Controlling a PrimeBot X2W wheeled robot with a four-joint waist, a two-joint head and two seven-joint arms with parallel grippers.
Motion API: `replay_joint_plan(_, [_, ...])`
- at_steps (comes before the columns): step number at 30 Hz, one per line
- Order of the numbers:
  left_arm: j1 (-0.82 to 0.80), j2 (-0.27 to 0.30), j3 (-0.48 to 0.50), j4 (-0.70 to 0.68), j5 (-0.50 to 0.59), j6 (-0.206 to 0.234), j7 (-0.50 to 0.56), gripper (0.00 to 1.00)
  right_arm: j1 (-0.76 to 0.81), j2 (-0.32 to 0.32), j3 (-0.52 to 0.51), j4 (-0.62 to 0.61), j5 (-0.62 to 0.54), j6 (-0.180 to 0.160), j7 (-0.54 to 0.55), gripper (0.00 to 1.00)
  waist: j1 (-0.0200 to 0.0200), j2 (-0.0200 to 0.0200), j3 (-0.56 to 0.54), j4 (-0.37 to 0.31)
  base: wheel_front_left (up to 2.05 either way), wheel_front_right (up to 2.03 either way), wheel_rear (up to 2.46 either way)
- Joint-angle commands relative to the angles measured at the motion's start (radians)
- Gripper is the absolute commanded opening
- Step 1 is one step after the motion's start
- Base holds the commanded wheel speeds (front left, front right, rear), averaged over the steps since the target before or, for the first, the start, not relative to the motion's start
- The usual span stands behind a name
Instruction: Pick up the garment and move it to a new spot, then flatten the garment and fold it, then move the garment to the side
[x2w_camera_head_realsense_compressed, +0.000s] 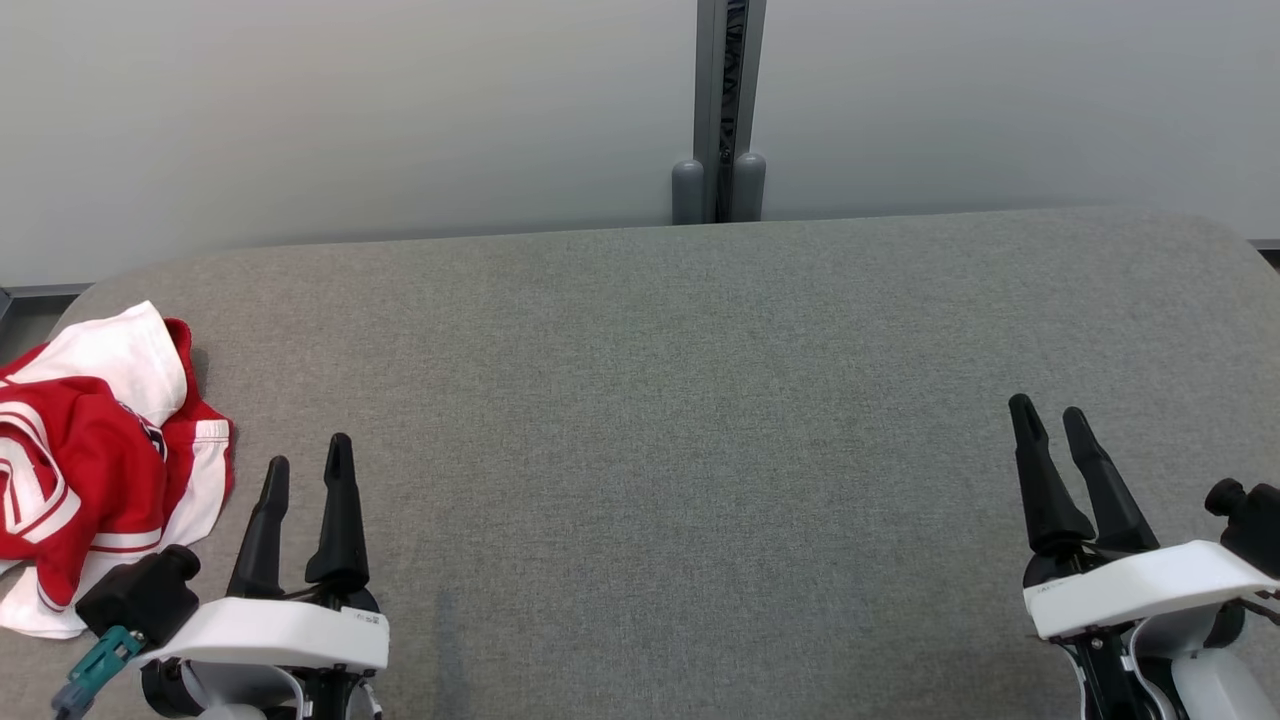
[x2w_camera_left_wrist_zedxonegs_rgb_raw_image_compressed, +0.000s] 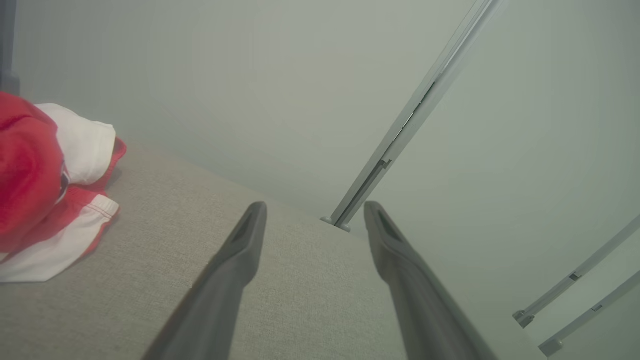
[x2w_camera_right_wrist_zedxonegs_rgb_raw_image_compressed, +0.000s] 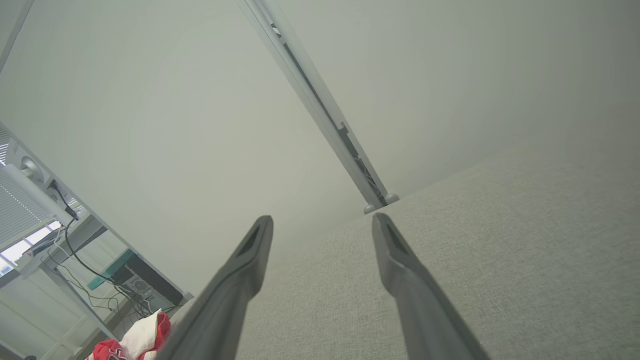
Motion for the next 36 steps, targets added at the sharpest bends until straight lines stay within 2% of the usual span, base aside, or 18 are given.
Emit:
replay_joint_plan(1, [-0.028, 0.006, -0.002, -0.006, 0.026, 0.006, -0.008, 1.0, -0.005, -0.01, -0.005, -0.012, -0.026, 0.006, -0.012, 1.0, 0.0, 0.0, 0.0, 0.0, 0.0, 0.0, 0.0])
replay_joint_plan(13, [-0.042, 0.007, -0.031, 0.028, 0.158, 0.023, -0.035, 1.0, 0.009, -0.012, -0.015, 0.022, -0.171, 0.006, -0.044, 1.0, 0.0, 0.0, -0.004, -0.002, 0.0, 0.0, 0.0])
replay_joint_plan(36, [-0.056, 0.009, -0.081, 0.084, 0.373, 0.035, -0.08, 1.0, 0.006, -0.032, 0.019, 0.057, -0.357, 0.006, -0.097, 1.0, 0.0, 0.0, -0.015, -0.006, 0.0, 0.0, 0.0])
